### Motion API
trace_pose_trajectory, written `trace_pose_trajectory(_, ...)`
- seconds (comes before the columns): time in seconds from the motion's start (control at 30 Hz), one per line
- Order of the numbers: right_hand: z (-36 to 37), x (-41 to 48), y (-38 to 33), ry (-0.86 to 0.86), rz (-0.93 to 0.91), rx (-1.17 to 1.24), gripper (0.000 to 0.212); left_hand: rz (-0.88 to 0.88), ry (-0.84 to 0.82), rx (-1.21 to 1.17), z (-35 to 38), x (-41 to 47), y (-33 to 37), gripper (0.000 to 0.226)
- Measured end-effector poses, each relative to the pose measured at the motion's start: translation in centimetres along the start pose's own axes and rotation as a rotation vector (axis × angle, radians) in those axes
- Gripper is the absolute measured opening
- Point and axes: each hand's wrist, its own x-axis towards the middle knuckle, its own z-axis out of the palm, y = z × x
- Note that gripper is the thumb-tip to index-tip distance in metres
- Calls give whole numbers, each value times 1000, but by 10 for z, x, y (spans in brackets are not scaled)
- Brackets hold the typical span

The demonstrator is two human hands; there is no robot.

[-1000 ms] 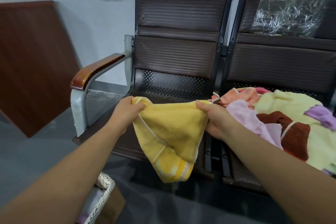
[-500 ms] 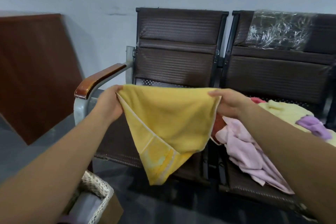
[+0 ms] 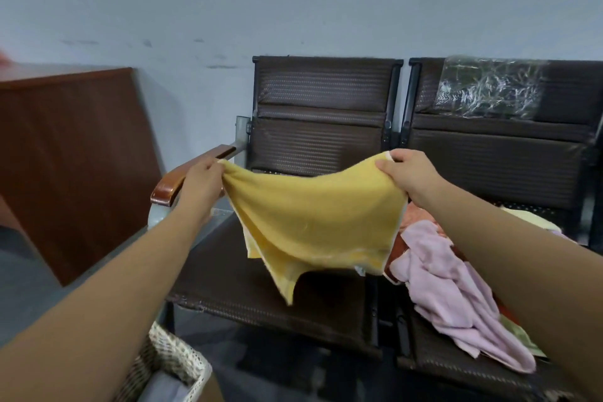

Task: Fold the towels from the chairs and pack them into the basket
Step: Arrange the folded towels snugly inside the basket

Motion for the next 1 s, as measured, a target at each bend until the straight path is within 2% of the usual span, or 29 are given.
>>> trace_pose_trajectory(0.07, 0, 2, 4, -19, 85, 15, 24, 71, 46, 217, -6, 0, -8, 23)
trace_pose_trajectory(0.1, 0, 3, 6, -14, 131, 46, 33, 47, 55, 186, -8, 0, -10, 21)
trace_pose_trajectory(0.17, 0, 1, 9, -3, 186, 158, 47, -53, 45, -32, -8, 0, -11, 24)
trace_pose_trajectory(0.2, -2, 2, 10, -40, 198, 247, 43, -77, 25, -121, -9, 0, -11, 28)
trace_pose_trajectory(0.27, -5, 1, 11, -230, 226, 431, 31, -31, -36, -122, -13, 4, -17, 28)
trace_pose_trajectory(0.3, -8, 0, 12, -336, 217, 412, 28, 18, -70, -68, -17, 6, -20, 25)
trace_pose_trajectory(0.37, -7, -1, 14, -432, 127, 64, 34, 87, -128, 94, -25, 9, -26, 26)
trace_pose_trajectory(0.43, -1, 5, 19, -320, 12, -289, 34, 126, -159, 339, -27, 15, -30, 31)
trace_pose_trajectory(0.53, 15, 21, 28, -167, -74, -405, 30, 215, -152, 746, -20, 32, -30, 25)
trace_pose_trajectory(0.6, 28, 35, 35, -96, -94, -435, 25, 249, -93, 821, -11, 44, -27, 22)
trace_pose_trajectory(0.8, 58, 78, 39, 102, -101, -263, 21, 182, 67, 673, 12, 95, -16, 22)
trace_pose_trajectory(1.0, 55, 106, 5, 127, -191, 65, 24, 321, 236, 409, 10, 111, 25, 35)
